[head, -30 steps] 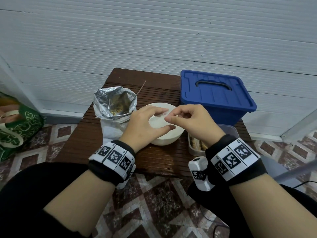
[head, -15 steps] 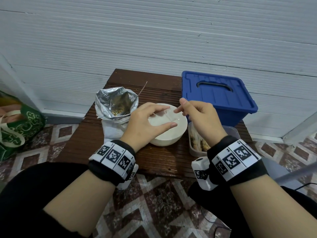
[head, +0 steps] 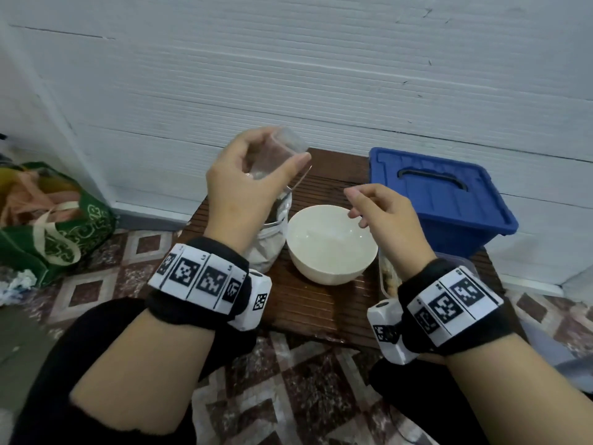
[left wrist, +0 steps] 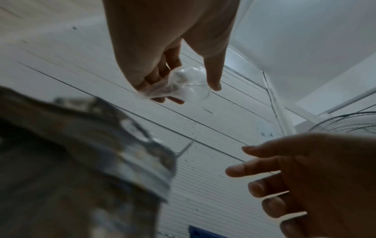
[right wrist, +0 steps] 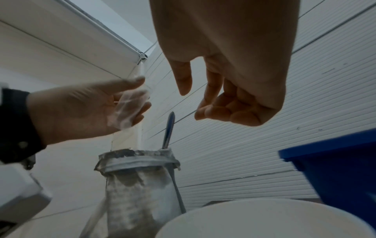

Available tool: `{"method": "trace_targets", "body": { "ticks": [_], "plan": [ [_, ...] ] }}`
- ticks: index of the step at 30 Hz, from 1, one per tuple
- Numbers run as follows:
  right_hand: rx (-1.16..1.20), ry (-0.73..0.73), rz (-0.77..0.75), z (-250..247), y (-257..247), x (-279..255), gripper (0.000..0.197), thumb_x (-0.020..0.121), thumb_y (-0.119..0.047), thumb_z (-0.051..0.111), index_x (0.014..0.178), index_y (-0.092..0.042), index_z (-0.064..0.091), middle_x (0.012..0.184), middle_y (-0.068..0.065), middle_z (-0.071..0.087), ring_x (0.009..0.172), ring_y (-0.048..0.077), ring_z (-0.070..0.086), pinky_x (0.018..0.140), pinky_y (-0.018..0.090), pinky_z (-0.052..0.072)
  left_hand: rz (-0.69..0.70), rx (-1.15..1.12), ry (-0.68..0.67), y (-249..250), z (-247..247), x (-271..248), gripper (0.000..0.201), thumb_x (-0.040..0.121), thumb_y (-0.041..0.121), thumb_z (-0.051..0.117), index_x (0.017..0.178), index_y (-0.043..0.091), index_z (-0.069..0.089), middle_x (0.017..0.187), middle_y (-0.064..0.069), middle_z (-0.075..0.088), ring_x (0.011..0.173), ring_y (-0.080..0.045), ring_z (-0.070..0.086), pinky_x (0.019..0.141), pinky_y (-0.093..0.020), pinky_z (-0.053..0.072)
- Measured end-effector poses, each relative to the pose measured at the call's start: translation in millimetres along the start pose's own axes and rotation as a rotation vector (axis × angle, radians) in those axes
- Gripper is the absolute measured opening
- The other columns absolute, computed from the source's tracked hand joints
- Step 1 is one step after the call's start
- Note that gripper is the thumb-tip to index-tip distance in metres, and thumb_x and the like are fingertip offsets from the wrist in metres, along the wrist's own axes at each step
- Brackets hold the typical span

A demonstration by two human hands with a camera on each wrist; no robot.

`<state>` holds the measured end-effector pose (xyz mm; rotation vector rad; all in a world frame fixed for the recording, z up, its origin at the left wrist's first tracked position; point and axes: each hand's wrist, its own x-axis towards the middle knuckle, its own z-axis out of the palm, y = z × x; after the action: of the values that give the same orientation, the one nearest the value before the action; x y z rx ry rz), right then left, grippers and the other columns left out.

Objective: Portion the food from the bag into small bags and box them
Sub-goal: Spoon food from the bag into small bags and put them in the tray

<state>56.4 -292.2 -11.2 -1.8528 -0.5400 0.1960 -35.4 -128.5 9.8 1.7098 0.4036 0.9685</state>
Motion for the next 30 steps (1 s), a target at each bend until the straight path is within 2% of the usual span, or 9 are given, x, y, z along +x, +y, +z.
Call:
{"method": "trace_targets", "body": {
  "ticks": [3,5,7,9,12,16,20,25,30],
  "plan": [
    [-0.027,-0.018,-0.016,19,-11,14,0.027,0.088,-0.043,0.061,0.111,-0.028,0.064,0.096,0.000,0.066,0.093,0.011,0.061,0.083,0.027,0.048,-0.062,0.064,0.060,-10,-20,14,0.054,0.064,0.050,0.081,0.111,0.028,0.065,0.108,0.013,0.067,0.103,-0.004,0.062,0.092,-0.030,0.053],
    [-0.033,-0.019,-0.017,32,-18,22,0.038,0.087,-0.046,0.063,0.117,-0.023,0.063,0.093,-0.004,0.065,0.093,0.009,0.060,0.083,0.025,0.047,-0.124,0.067,0.060,-17,-31,22,0.059,0.061,0.052,0.082,0.111,0.025,0.066,0.107,0.009,0.068,0.102,-0.008,0.062,0.093,-0.034,0.053],
    [-0.053,-0.011,-0.040,44,-24,28,0.036,0.086,-0.045,0.064,0.112,-0.019,0.066,0.084,-0.010,0.062,0.082,0.001,0.056,0.074,0.018,0.044,-0.193,0.052,0.020,-22,-39,25,0.056,0.065,0.045,0.084,0.111,0.020,0.066,0.106,0.005,0.068,0.101,-0.011,0.062,0.092,-0.031,0.053],
    [-0.121,-0.005,-0.081,55,-27,33,0.028,0.089,-0.040,0.062,0.098,-0.015,0.071,0.075,-0.014,0.060,0.072,-0.003,0.053,0.066,0.018,0.040,-0.241,0.047,-0.037,-28,-43,26,0.048,0.068,0.038,0.083,0.108,0.017,0.066,0.103,0.005,0.067,0.100,-0.010,0.062,0.086,-0.020,0.051],
    [-0.277,-0.013,-0.159,67,-30,35,0.026,0.096,-0.028,0.054,0.092,-0.011,0.073,0.078,-0.004,0.069,0.075,0.008,0.061,0.072,0.026,0.044,-0.248,0.038,-0.066,-29,-47,27,0.031,0.071,0.032,0.082,0.095,0.023,0.064,0.095,0.009,0.067,0.093,-0.005,0.062,0.078,-0.011,0.049],
    [-0.368,0.075,-0.396,70,-32,30,0.023,0.097,-0.020,0.050,0.097,-0.011,0.071,0.092,0.003,0.069,0.086,0.016,0.060,0.076,0.024,0.042,-0.256,0.037,-0.096,-32,-50,27,0.032,0.069,0.035,0.083,0.093,0.026,0.063,0.100,0.006,0.067,0.098,-0.008,0.063,0.086,-0.018,0.051],
    [-0.513,0.007,-0.569,79,-22,26,0.026,0.094,-0.021,0.045,0.092,-0.010,0.069,0.086,0.007,0.066,0.083,0.029,0.057,0.078,0.043,0.044,-0.264,0.031,-0.114,-34,-52,28,0.035,0.068,0.036,0.083,0.094,0.027,0.062,0.099,0.006,0.066,0.098,-0.008,0.063,0.087,-0.021,0.051],
    [-0.390,0.005,-0.451,87,-12,25,0.025,0.096,-0.013,0.049,0.087,-0.005,0.071,0.083,0.007,0.068,0.083,0.026,0.059,0.076,0.032,0.038,-0.255,0.055,-0.137,-33,-52,28,0.033,0.070,0.036,0.082,0.093,0.029,0.059,0.098,0.010,0.064,0.095,0.000,0.060,0.079,-0.011,0.049],
    [-0.198,0.142,-0.194,86,-17,27,0.027,0.097,-0.016,0.048,0.080,-0.012,0.068,0.076,0.002,0.065,0.081,0.020,0.062,0.079,0.032,0.045,-0.249,0.048,-0.161,-29,-53,26,0.034,0.071,0.035,0.081,0.095,0.031,0.057,0.098,0.014,0.061,0.093,0.003,0.058,0.069,-0.004,0.045]
  ]
}}
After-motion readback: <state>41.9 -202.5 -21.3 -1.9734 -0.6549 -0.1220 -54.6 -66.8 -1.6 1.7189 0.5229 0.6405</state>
